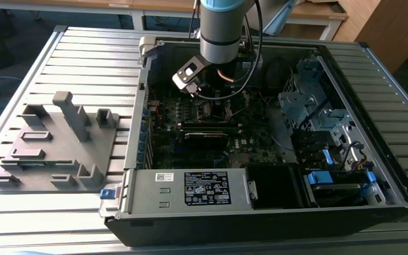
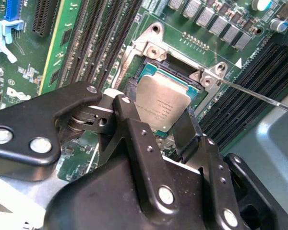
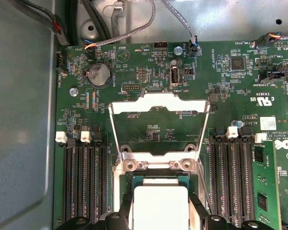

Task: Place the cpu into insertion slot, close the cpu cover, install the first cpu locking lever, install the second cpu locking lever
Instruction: 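Place the cpu into insertion slot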

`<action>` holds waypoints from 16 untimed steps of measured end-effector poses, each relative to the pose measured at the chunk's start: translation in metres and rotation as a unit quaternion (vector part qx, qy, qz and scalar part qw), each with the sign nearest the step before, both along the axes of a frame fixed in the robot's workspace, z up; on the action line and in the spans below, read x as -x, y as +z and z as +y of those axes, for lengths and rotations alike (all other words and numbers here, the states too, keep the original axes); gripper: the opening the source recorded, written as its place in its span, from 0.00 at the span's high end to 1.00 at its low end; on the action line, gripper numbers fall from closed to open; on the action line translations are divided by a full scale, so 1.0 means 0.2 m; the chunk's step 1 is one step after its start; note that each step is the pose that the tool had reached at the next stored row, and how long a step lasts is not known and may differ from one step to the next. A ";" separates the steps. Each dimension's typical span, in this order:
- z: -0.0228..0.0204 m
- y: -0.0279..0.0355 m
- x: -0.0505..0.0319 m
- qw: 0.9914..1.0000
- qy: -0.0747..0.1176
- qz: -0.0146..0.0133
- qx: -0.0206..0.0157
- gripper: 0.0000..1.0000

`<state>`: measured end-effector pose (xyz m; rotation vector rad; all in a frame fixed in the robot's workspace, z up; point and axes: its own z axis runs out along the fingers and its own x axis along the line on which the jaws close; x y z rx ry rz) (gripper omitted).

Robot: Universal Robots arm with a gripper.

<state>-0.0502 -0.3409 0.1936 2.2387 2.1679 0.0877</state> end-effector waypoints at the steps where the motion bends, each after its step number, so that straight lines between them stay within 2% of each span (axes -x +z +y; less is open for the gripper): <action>1: 0.000 0.000 0.000 1.000 0.000 0.000 0.000 0.46; 13: 0.001 -0.001 -0.002 1.000 0.000 0.000 0.000 0.46; 16: 0.001 0.009 -0.003 1.000 0.000 0.000 0.000 0.46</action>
